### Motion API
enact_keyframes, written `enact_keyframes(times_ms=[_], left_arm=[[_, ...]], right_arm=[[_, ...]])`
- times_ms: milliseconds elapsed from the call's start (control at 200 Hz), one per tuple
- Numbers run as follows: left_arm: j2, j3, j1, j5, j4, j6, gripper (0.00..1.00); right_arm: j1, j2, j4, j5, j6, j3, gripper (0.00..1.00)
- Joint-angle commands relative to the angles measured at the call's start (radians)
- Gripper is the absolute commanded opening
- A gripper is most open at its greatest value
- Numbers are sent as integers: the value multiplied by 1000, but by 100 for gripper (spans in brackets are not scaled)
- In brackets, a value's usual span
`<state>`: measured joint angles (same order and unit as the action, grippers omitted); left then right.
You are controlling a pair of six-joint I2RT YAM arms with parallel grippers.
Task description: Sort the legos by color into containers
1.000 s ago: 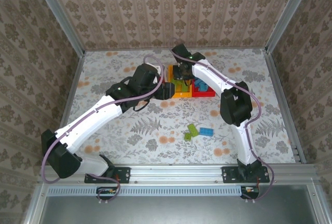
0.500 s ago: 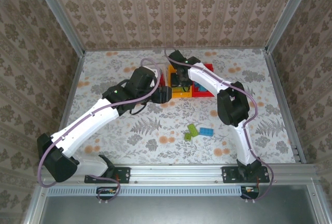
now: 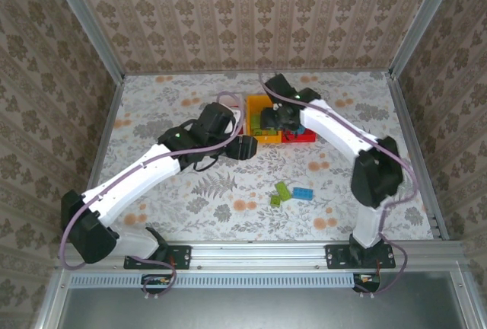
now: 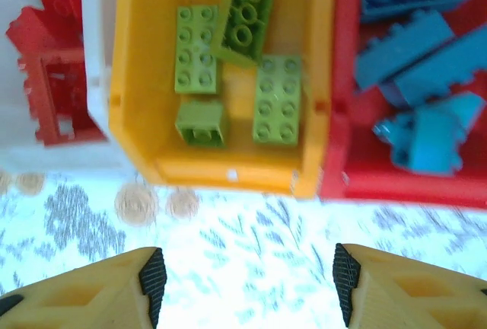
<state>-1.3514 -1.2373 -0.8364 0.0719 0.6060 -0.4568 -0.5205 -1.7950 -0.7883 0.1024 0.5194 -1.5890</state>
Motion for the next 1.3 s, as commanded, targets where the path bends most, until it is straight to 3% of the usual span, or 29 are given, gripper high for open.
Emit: enact_keyframes(times_ms=[0,130,295,400,535,950,1295], left_arm=[[-21,16,-25,46,35,89,73],[-36,36,-49,103,6,152,73],[-76,62,-105,148,-33,234,73],[-109,73,-143,163,-53,277,73],[-141,89,-187,160,-79,326,74],[-161,108,-231,136,-95,300,74],[-142,112,-233,97,-91,272,73]], right_arm=[[19,148,-4,3,96,183,65],[63,324,-64,-81,298,418,70],[106,505,-50,-231,692,680,72],[106,556,49,-278,914,810,74],[105,567,111,-290,1080,889,74],[97,469,315,-338,1283,955,74],[85,386,374,-364,1311,983,41]])
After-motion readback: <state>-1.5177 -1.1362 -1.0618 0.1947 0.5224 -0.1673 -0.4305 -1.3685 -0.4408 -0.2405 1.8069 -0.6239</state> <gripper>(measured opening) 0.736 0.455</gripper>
